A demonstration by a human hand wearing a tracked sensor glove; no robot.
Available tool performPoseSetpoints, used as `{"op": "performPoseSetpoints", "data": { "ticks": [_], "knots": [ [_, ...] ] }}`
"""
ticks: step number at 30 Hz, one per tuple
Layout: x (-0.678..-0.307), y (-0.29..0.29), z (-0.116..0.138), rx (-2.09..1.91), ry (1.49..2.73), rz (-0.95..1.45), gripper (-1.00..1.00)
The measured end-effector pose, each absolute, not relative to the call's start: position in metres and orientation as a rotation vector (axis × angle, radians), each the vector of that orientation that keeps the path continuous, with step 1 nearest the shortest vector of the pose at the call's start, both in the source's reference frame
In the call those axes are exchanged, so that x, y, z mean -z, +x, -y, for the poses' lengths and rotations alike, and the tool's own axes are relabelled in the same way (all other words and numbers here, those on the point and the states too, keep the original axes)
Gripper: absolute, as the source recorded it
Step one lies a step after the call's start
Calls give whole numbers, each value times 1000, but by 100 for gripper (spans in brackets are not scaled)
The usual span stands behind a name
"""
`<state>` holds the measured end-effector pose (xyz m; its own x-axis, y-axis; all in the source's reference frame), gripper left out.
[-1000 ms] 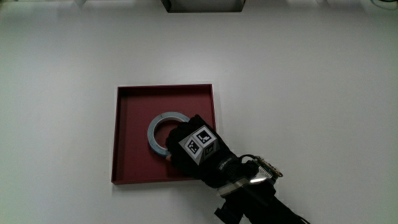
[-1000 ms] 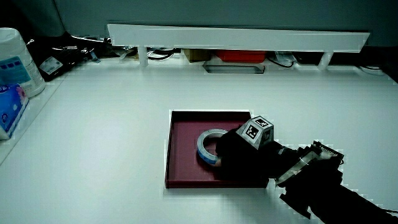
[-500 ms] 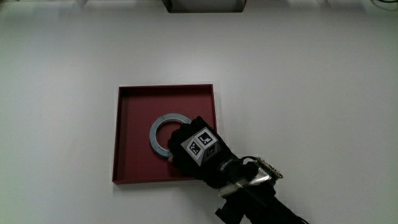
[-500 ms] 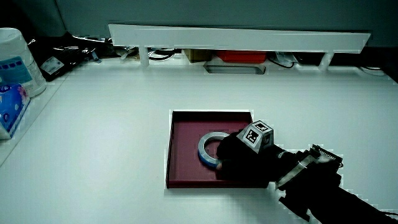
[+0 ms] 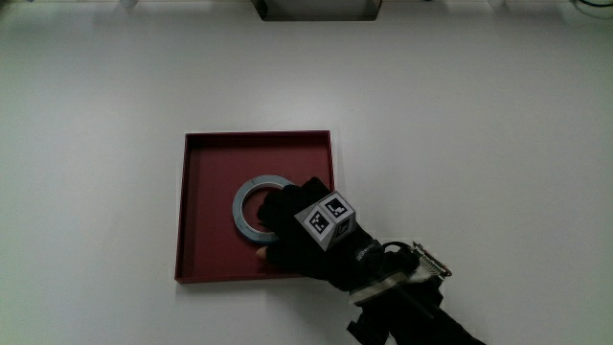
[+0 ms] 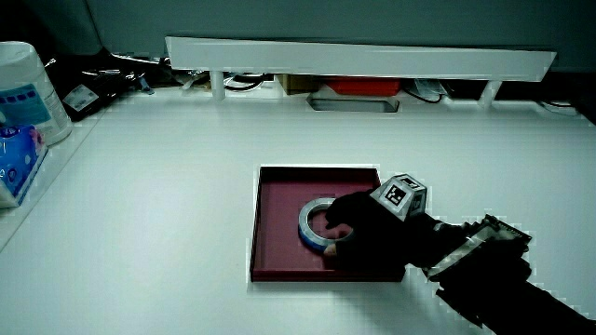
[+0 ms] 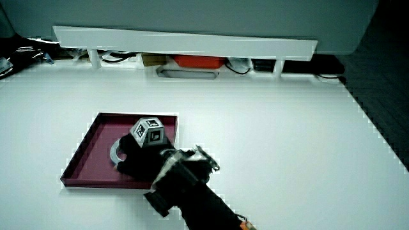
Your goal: Place blue tape
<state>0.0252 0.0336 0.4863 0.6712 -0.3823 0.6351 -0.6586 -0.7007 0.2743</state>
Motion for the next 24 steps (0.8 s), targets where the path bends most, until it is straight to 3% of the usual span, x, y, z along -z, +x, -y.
{"op": "performPoseSetpoints", "data": {
  "ticks": [8,12,24],
  "knots": [
    [-444,51,-22,-850,2269,742,-100],
    [-410,66,-19,-866,2201,734,-100],
    [-342,127,-18,-932,2239,717,-100]
  ]
}}
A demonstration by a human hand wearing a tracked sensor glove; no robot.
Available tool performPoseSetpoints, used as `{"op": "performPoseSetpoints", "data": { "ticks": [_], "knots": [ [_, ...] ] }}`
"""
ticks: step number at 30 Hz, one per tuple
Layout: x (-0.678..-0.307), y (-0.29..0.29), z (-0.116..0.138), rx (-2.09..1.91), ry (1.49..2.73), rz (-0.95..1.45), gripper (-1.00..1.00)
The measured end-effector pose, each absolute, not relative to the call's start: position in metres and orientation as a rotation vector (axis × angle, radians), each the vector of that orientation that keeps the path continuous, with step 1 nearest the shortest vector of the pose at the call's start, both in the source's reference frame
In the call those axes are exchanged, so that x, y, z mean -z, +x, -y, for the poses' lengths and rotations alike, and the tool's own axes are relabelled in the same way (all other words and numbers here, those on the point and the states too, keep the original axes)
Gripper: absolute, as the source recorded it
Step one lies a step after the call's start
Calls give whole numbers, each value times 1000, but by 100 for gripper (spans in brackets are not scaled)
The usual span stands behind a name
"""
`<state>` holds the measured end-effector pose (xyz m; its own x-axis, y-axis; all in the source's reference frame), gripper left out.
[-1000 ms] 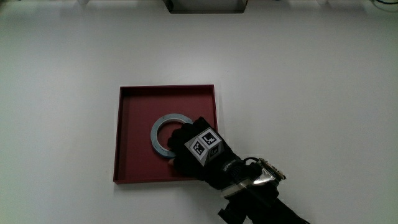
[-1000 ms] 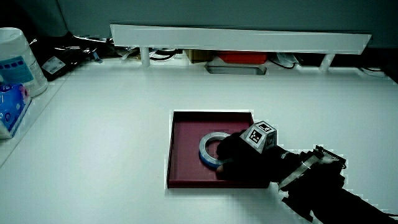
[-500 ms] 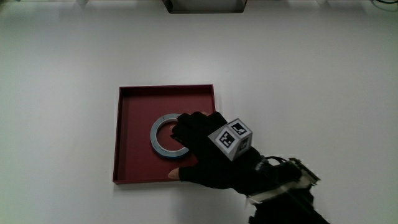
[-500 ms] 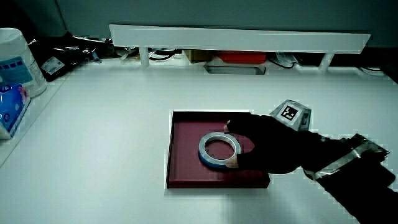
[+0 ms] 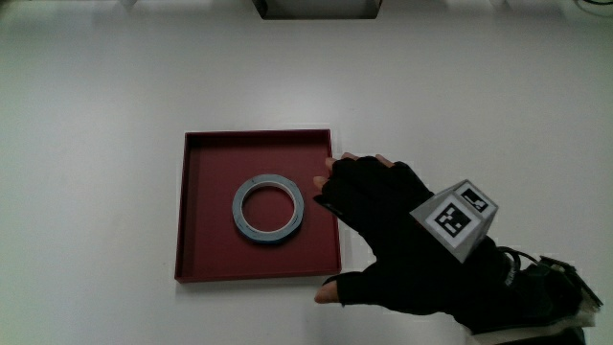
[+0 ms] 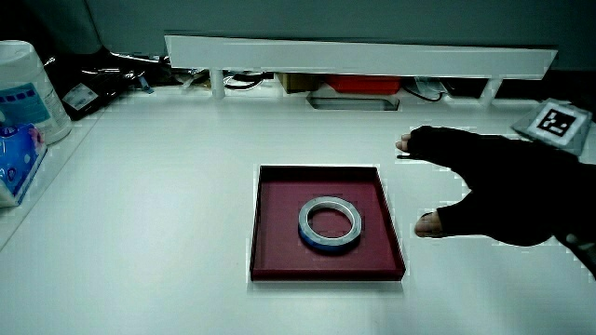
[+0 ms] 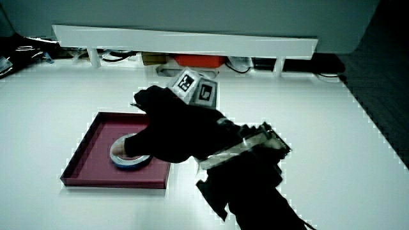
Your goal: Place blue tape
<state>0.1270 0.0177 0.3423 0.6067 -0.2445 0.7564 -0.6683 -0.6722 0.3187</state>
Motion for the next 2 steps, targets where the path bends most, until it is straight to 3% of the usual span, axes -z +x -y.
{"op": "performPoseSetpoints", "data": {
  "ticks": [2],
  "knots": [
    [-335,134,-18,-917,2256,716,-100]
  ]
}}
